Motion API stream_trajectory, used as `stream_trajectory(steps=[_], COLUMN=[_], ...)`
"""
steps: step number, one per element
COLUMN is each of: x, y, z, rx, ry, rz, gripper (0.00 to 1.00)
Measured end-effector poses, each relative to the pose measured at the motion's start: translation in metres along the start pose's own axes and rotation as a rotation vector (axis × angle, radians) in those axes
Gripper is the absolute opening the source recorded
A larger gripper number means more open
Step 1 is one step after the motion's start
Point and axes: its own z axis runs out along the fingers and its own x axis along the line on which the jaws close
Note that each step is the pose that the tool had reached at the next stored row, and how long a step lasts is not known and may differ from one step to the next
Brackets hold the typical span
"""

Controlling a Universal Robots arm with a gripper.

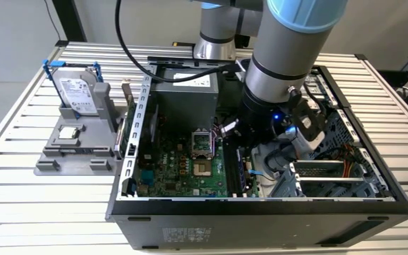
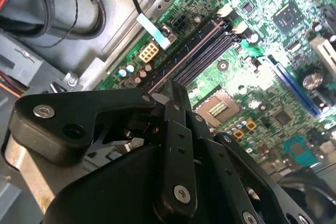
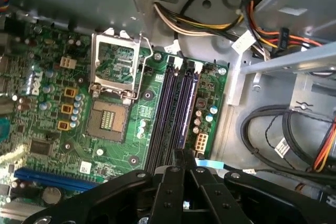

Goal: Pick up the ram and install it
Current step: 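Press down the ram until it locks into place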

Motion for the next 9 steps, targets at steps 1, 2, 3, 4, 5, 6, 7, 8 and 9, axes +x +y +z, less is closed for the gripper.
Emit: stream_trajectory(steps=[1,2,3,4,5,6,7,8,9], x=[0.0,0.0,0.0,0.0,0.0,0.0,0.0,0.0,0.0], y=[0.0,0.0,0.0,0.0,0.0,0.0,0.0,0.0001,0.0001], z=[-0.0001,-0.0002,-0.0004,-0.0008,-0.0011,-0.0011,-0.0011,-0.001,-0.001], rx=[-0.0003,-0.0004,-0.0006,-0.0006,-0.0007,-0.001,-0.0012,-0.0013,-0.0014], ry=[0.0005,0.001,0.0015,0.0022,0.0027,0.0031,0.0035,0.0037,0.004], rz=[-0.012,-0.024,-0.038,-0.049,-0.063,-0.074,-0.082,-0.089,-0.096], gripper=[0.0,0.0,0.0,0.0,0.0,0.0,0.0,0.0,0.0])
